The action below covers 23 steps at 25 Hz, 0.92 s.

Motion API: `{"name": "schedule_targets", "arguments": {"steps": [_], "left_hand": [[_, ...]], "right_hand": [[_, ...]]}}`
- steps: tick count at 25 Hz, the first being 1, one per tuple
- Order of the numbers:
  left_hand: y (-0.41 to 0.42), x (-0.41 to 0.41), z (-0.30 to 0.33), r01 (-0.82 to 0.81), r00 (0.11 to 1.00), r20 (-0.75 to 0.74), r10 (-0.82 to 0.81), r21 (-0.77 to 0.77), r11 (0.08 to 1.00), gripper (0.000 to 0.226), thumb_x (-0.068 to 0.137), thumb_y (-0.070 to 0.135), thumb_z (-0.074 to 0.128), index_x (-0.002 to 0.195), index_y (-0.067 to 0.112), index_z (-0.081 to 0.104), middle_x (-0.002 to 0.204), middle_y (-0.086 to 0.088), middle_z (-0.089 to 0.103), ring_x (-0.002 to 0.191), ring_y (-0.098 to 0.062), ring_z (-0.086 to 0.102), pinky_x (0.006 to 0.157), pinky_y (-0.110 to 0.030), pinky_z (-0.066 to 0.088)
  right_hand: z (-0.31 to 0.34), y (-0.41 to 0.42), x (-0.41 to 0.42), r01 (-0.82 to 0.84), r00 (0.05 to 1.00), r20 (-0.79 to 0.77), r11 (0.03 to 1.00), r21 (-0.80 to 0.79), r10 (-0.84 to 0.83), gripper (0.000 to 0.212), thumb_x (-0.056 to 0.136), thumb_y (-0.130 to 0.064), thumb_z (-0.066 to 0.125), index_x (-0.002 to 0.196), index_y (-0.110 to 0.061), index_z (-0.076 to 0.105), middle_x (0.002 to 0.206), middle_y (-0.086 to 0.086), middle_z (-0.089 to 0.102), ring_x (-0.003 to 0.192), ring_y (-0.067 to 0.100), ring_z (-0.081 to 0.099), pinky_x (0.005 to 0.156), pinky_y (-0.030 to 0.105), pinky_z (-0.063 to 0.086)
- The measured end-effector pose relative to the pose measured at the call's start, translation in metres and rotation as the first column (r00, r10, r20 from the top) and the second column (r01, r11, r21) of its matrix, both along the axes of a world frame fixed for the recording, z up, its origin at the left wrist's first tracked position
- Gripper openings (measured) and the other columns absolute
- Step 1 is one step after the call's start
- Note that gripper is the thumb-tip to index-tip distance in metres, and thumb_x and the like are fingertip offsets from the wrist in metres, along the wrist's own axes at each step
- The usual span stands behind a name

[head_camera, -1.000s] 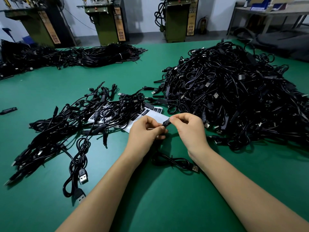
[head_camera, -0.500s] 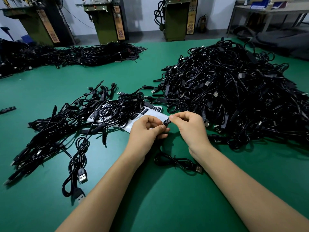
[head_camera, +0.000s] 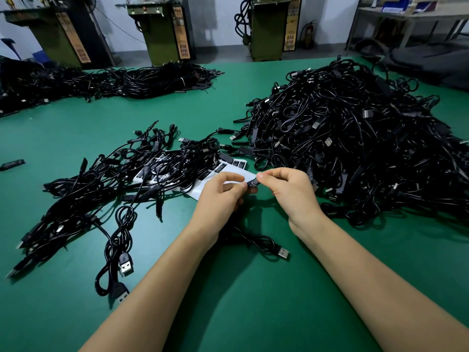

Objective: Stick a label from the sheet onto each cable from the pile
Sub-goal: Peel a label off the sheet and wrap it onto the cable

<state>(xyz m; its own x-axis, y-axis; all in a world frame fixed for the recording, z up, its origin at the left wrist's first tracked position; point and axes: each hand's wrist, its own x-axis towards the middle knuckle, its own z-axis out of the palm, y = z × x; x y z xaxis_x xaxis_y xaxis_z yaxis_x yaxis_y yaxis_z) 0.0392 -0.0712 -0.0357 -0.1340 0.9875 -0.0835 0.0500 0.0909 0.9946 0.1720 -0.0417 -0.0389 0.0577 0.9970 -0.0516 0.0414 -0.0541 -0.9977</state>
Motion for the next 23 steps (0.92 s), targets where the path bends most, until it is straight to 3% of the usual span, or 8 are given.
{"name": "schedule_targets", "arguments": {"steps": [5, 15, 23], "left_hand": [[0.0011, 0.001, -0.0017, 0.025, 0.999, -0.046, -0.025, 0.008, 1.0, 0.015, 0.095, 0.01, 0.056, 0.099, 0.009, 0.071, 0.077, 0.005, 0.073, 0.056, 0.0, 0.048, 0.051, -0.01, 0.038], [0.0032, 0.0043, -0.0075, -0.024, 0.996, 0.087, 0.021, 0.035, 0.999, 0.011, 0.09, 0.003, 0.061, 0.097, 0.005, 0.069, 0.079, -0.004, 0.074, 0.059, -0.004, 0.057, 0.05, -0.014, 0.041], [0.0055, 0.004, -0.0093, -0.031, 0.994, 0.101, 0.027, 0.035, 0.999, 0.012, 0.09, 0.003, 0.061, 0.097, 0.002, 0.07, 0.078, -0.004, 0.074, 0.057, -0.005, 0.055, 0.046, -0.013, 0.038]], "right_hand": [[-0.0001, 0.0004, -0.0001, -0.002, 1.0, -0.022, 1.0, 0.0, 0.002, 0.011, 0.084, -0.021, 0.072, 0.074, -0.018, 0.069, 0.063, -0.012, 0.06, 0.055, -0.009, 0.05, 0.06, 0.011, 0.039], [-0.0004, -0.0006, -0.0046, 0.057, 0.997, -0.043, 0.998, 0.002, -0.057, 0.009, 0.084, -0.02, 0.072, 0.076, -0.016, 0.069, 0.073, -0.005, 0.065, 0.069, 0.0, 0.056, 0.056, 0.003, 0.039], [0.0018, -0.0034, -0.0042, 0.043, 0.999, -0.022, 0.999, -0.003, -0.044, 0.008, 0.084, -0.021, 0.072, 0.077, -0.017, 0.069, 0.075, -0.005, 0.064, 0.071, 0.002, 0.055, 0.064, 0.015, 0.04]]}}
